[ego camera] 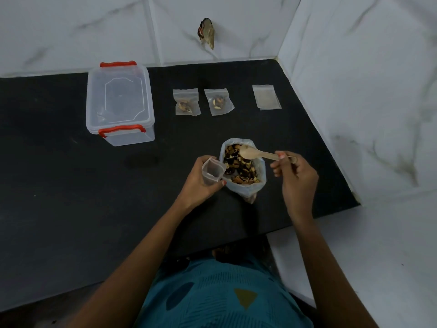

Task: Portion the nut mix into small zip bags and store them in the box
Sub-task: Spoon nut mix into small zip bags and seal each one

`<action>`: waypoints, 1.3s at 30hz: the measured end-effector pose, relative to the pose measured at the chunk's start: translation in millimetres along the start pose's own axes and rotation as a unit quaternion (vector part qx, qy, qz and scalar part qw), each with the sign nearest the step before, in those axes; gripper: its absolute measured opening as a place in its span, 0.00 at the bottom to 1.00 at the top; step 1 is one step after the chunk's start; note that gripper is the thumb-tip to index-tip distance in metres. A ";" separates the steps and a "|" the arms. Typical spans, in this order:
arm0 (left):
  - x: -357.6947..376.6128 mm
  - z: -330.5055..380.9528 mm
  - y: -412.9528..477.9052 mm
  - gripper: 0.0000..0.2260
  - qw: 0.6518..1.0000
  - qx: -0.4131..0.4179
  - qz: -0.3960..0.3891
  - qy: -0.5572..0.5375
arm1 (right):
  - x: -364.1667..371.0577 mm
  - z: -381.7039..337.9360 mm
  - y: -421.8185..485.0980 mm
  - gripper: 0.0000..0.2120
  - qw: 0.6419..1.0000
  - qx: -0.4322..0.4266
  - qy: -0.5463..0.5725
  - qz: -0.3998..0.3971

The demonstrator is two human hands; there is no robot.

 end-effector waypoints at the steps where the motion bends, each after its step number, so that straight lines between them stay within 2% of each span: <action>1: 1.2 -1.7 -0.7 0.24 1.000 0.000 -0.006 0.001 | -1.5 4.8 1.6 0.06 1.000 -0.009 -0.022 -0.003; 7: 6.5 -9.2 -2.7 0.25 0.999 -0.002 -0.036 0.004 | 0.2 25.4 -6.0 0.07 0.990 -0.076 -0.114 -0.037; 14: 10.0 -14.9 -0.7 0.26 0.998 -0.004 -0.054 0.011 | 10.8 33.6 -11.1 0.07 0.990 -0.067 -0.114 -0.050; 19: 10.6 -16.6 1.1 0.26 0.998 -0.009 -0.056 0.011 | 16.7 33.9 -18.0 0.08 0.984 -0.097 -0.129 -0.074; 34: 8.3 -18.6 -0.8 0.27 0.997 -0.029 -0.067 0.010 | 19.7 38.4 -9.9 0.06 0.991 0.005 -0.098 -0.094; 39: 6.6 -19.6 -3.8 0.27 0.996 -0.031 -0.082 0.013 | 23.0 47.0 -8.2 0.09 0.989 0.125 -0.051 -0.056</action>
Point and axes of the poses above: each hand's wrist, its own y-axis towards the middle knuckle, its own x-axis out of the palm, z = x × y, the point moved 4 cm from there along y, towards the middle knuckle, and after that the axes turned 10 degrees about z, right-handed, at the moved point
